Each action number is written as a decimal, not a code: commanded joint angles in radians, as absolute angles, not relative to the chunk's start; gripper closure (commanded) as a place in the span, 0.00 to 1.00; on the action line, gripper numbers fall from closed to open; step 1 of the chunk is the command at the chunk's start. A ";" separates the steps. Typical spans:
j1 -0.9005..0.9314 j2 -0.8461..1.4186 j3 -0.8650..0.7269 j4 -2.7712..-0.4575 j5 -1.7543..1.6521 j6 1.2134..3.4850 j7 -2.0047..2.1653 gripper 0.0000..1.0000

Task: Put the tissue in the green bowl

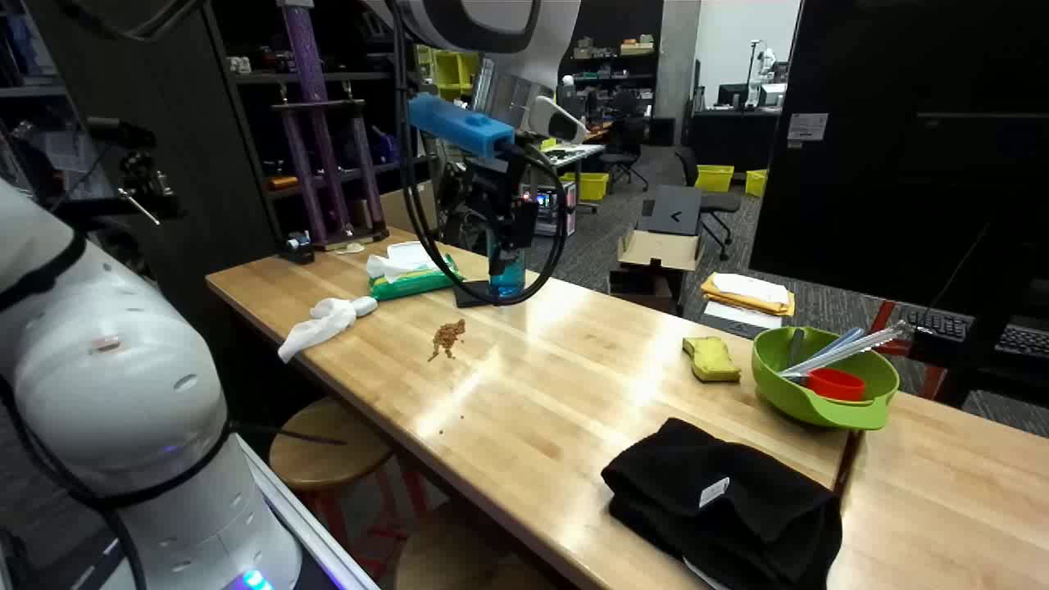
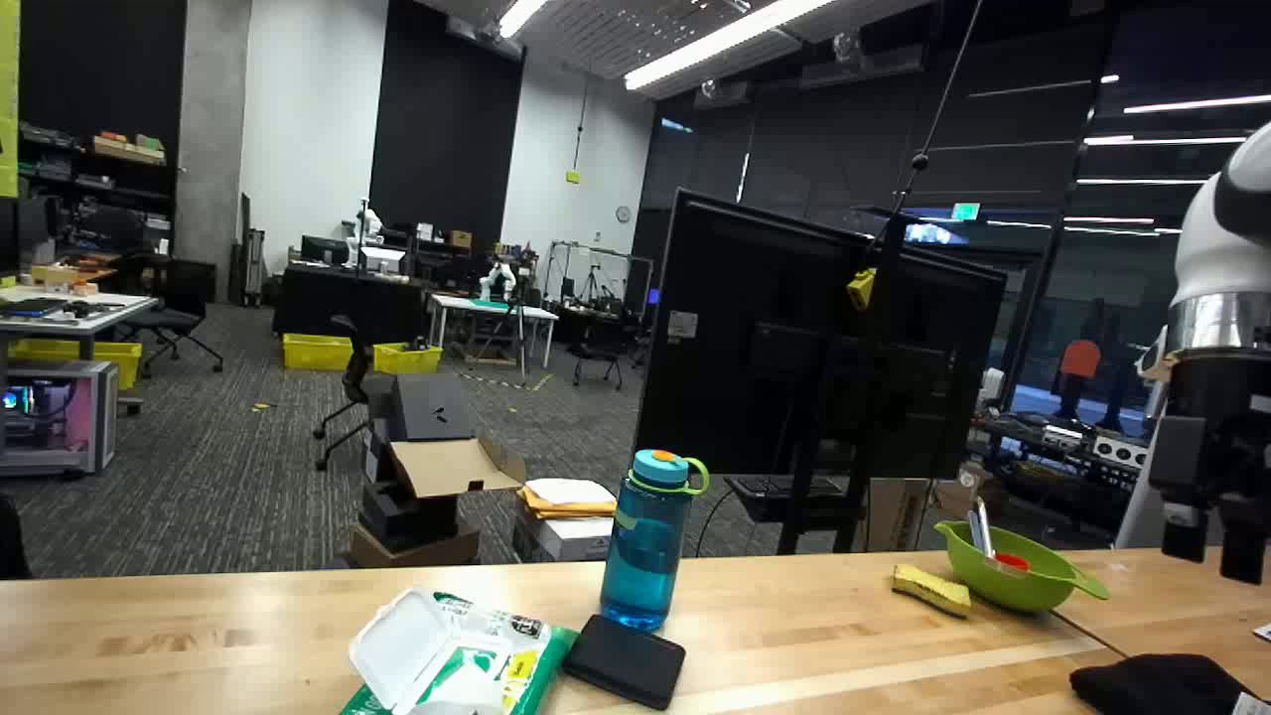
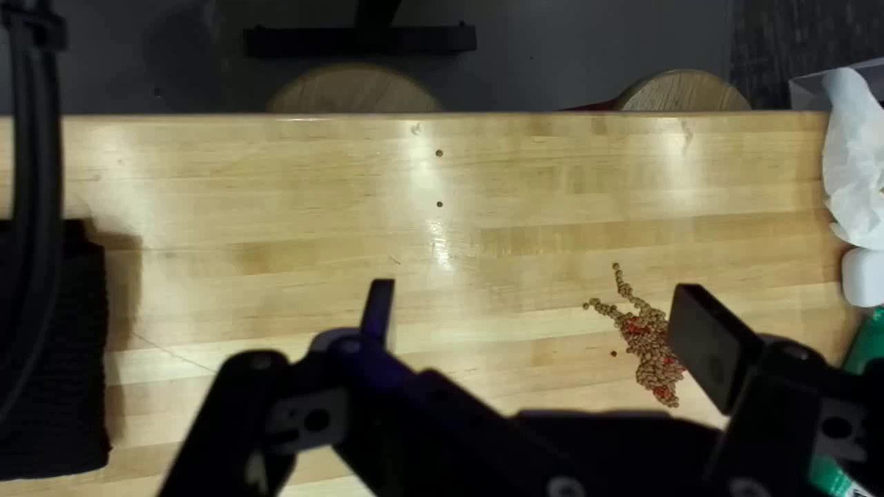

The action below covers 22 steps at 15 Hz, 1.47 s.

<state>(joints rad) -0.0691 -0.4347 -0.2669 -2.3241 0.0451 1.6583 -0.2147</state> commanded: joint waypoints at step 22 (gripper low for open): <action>-0.082 -0.373 -0.215 -2.313 0.058 1.694 -0.238 0.00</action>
<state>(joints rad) -0.0799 -0.4023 -0.2415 -2.3239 0.0451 1.6725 -0.2172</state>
